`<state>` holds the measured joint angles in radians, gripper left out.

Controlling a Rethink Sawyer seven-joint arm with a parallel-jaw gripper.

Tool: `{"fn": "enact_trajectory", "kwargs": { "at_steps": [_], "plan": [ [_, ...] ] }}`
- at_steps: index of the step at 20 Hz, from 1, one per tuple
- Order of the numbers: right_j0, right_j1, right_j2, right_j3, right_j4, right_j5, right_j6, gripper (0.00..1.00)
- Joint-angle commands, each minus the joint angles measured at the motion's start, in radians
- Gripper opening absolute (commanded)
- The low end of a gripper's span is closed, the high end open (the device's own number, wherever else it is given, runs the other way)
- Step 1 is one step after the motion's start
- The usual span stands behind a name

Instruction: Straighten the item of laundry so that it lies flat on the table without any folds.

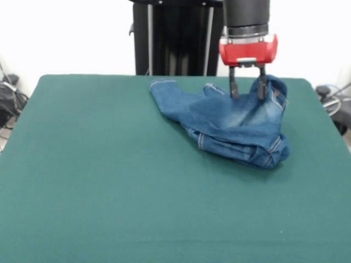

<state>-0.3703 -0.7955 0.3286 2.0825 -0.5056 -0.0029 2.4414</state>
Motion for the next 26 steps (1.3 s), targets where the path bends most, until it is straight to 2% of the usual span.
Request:
{"fn": "enact_trajectory", "kwargs": {
  "at_steps": [1,10,17,25,26],
  "plan": [
    [-0.092,0.032,0.225,0.102,-0.136,-0.087,-0.028,1.00],
    [-0.102,0.053,0.219,0.085,-0.173,-0.082,-0.007,1.00],
    [-0.211,0.051,0.340,0.093,-0.153,0.024,-0.047,1.00],
    [-0.373,0.015,0.509,0.161,-0.123,0.115,-0.102,1.00],
    [-0.474,0.003,0.600,0.202,-0.108,0.150,-0.137,1.00]
  ]
}}
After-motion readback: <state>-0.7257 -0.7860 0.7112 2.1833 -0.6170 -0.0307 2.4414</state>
